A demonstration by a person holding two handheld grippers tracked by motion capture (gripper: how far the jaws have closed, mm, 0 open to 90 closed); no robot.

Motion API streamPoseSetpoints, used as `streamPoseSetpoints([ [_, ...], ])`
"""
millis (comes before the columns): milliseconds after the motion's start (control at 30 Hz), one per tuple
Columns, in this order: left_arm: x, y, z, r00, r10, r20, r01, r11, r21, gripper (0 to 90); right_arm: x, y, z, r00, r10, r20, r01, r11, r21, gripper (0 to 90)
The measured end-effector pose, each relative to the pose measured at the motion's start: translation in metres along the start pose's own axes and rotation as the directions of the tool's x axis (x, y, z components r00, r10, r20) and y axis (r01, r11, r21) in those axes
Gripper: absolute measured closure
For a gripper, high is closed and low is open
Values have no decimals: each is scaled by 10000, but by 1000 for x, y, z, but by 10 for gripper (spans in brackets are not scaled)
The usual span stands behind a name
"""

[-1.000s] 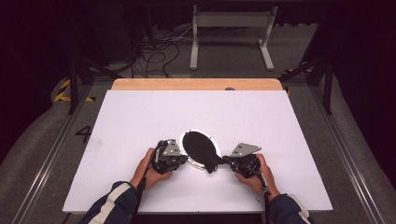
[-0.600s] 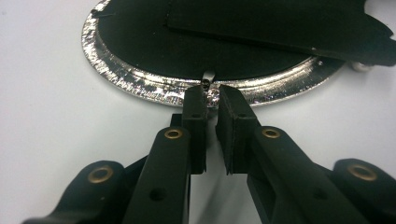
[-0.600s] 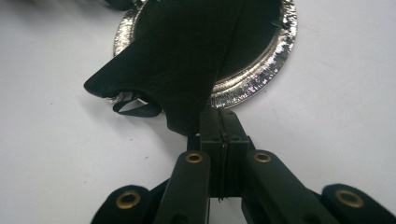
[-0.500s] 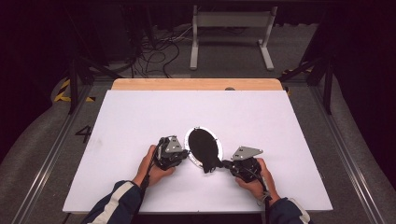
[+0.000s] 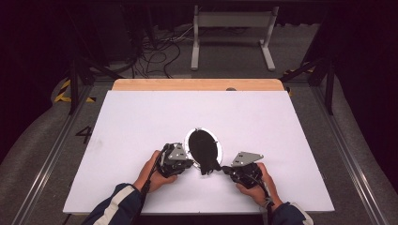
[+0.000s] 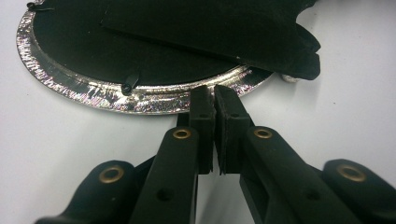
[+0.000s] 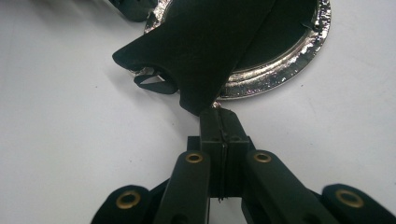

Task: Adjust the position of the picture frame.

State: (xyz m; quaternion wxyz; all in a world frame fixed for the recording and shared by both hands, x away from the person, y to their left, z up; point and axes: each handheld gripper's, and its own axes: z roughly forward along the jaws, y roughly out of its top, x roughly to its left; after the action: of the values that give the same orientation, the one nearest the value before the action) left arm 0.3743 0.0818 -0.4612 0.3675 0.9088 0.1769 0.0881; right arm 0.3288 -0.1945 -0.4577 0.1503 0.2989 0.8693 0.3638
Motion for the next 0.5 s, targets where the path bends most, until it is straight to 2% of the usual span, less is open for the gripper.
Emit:
streamPoseSetpoints([
  [133,0,1,1,9997,-12,-250,11,10000,-30,875,0,0,0,9999,91,-106,-91,10000,15,900],
  [200,0,1,1,9997,23,-259,-24,10000,-37,872,-1,0,0,9998,97,-166,-97,10000,7,900],
  [267,2,1,3,9995,-182,-266,177,9997,-163,871,0,1,1,9999,3,-172,-2,10000,34,900],
  [500,3,1,3,9989,-199,-432,191,9997,-170,856,4,2,2,9999,-32,-118,32,10000,-1,900],
])
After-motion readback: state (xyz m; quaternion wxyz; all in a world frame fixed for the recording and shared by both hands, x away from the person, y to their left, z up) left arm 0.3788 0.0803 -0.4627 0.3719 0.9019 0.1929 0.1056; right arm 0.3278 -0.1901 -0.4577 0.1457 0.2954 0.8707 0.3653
